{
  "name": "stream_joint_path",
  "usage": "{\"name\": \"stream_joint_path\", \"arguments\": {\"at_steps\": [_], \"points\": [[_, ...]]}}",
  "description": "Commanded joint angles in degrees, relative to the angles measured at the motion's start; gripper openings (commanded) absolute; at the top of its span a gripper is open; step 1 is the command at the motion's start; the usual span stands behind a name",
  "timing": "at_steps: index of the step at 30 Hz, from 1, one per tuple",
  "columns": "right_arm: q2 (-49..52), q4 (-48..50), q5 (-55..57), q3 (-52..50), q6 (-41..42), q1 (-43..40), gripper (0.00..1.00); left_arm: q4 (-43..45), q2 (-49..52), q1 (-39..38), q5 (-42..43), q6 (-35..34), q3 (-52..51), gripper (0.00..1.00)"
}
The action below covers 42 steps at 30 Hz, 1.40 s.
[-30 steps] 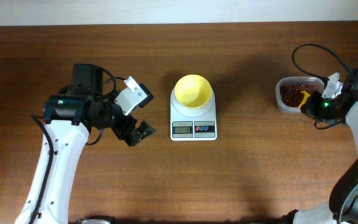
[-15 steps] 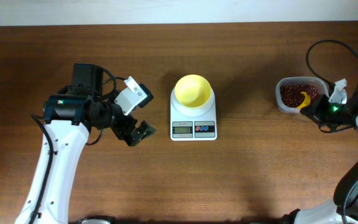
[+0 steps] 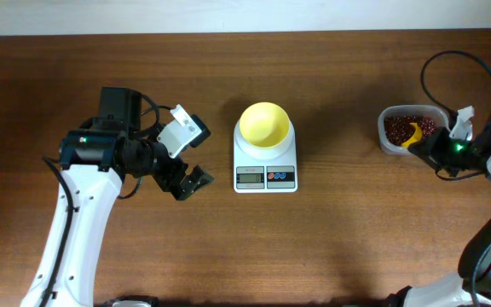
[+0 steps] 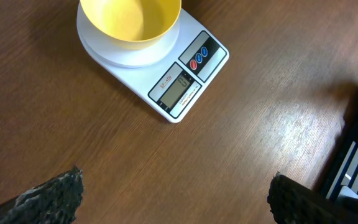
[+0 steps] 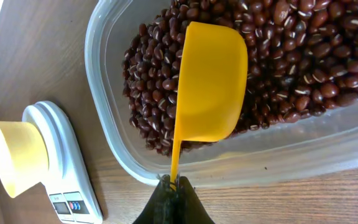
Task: Scoop item into bowl and weigh 50g on scale
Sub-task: 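Drag the yellow scoop through the beans with the right gripper to fill it, then carry the filled scoop left over the yellow bowl with the right gripper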
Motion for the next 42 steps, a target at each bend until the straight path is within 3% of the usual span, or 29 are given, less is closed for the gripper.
{"name": "stream_joint_path", "arguments": {"at_steps": [1,12,18,26,37,40,42], "points": [[2.8,0.3,-1.7,-0.5,0.3,0.0,0.04,0.1,0.1,0.1,0.8,1.1,0.0,0.99],[3.7,0.8,2.1,-0.5,0.7,0.0,0.04,0.1,0.1,0.1,0.8,1.1,0.0,0.99],[3.8,0.7,1.9,-0.5,8.3,-3.1,0.04,0.1,0.1,0.1,0.8,1.1,0.0,0.99],[3.8,0.8,1.4,-0.5,9.2,-5.2,0.04,0.1,0.1,0.1,0.8,1.1,0.0,0.99],[3.8,2.5,-6.4,-0.5,7.6,-7.6,0.04,0.1,0.1,0.1,0.8,1.1,0.0,0.99],[3.8,2.1,-17.4,-0.5,3.6,-11.6,0.04,0.1,0.1,0.1,0.8,1.1,0.0,0.99],[3.8,1.8,-17.6,-0.5,3.2,-11.9,0.04,0.1,0.1,0.1,0.8,1.1,0.0,0.99]]}}
